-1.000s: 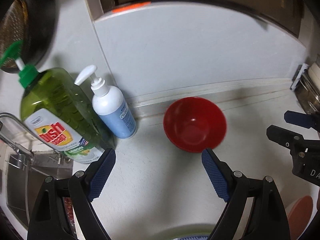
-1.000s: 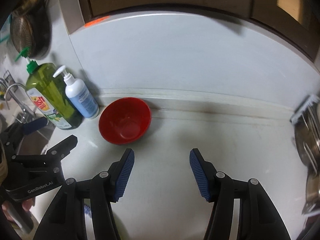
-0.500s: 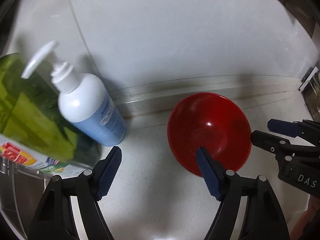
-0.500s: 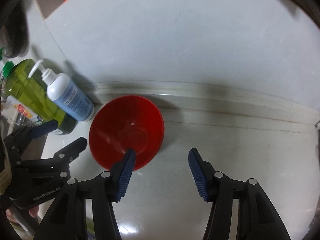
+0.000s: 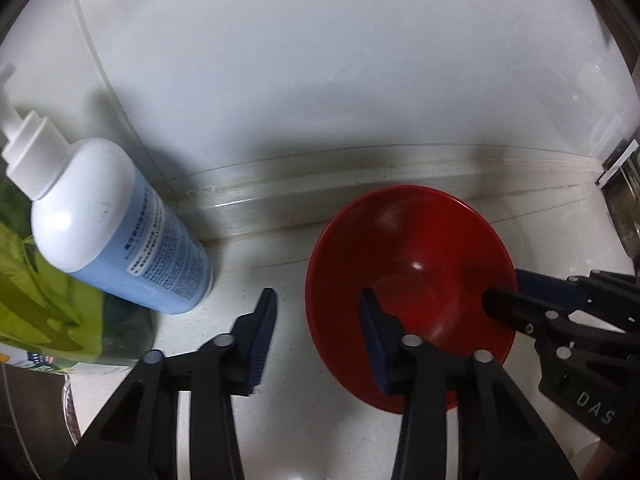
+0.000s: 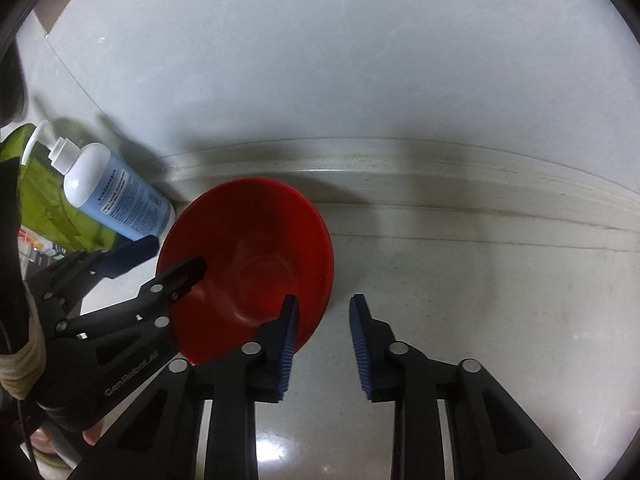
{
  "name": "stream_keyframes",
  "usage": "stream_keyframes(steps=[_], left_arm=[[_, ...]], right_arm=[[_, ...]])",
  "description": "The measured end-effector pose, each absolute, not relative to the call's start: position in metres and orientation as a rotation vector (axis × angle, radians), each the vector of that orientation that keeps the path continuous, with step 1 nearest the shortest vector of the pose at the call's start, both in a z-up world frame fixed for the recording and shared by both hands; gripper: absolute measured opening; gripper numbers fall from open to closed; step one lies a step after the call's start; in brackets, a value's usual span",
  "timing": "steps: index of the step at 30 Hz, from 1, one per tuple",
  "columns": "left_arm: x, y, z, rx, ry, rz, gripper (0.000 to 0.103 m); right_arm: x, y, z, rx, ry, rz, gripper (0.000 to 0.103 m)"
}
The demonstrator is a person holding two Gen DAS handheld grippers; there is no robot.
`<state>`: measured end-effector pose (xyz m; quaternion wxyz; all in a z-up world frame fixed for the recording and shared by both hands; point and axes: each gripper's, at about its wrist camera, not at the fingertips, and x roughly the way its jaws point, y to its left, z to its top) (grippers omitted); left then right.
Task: Organize plates and bowls
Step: 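Close both grippers on the red-and-black bowl rim, then lift and carry the red-and-black bowl with both grippers over the pink bowl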
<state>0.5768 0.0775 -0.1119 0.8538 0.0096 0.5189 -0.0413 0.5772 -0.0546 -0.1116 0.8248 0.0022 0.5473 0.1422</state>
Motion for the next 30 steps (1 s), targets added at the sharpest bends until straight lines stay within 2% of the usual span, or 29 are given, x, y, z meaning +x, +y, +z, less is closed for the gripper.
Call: stream_keyframes(steps=[2, 5, 18, 30], left_arm=[[0.579, 0.078, -0.114, 0.015, 1.101, -0.092, 0.026], [0.586, 0.077, -0.119, -0.006, 1.128, -0.113, 0.019], [0.578, 0.077, -0.106, -0.071, 1.121, -0.111, 0.016], [0.52, 0.07, -0.056, -0.061, 1.04, -0.159, 0.016]], right_arm=[[0.579, -0.053, -0.114, 0.013, 1.17, 0.306, 0.024], [0.582, -0.052, -0.119, 0.026, 1.188, 0.312, 0.018], [0.581, -0.056, -0.117, 0.059, 1.19, 0.278, 0.014], [0.534, -0.075, -0.069, 0.058, 1.106, 0.261, 0.014]])
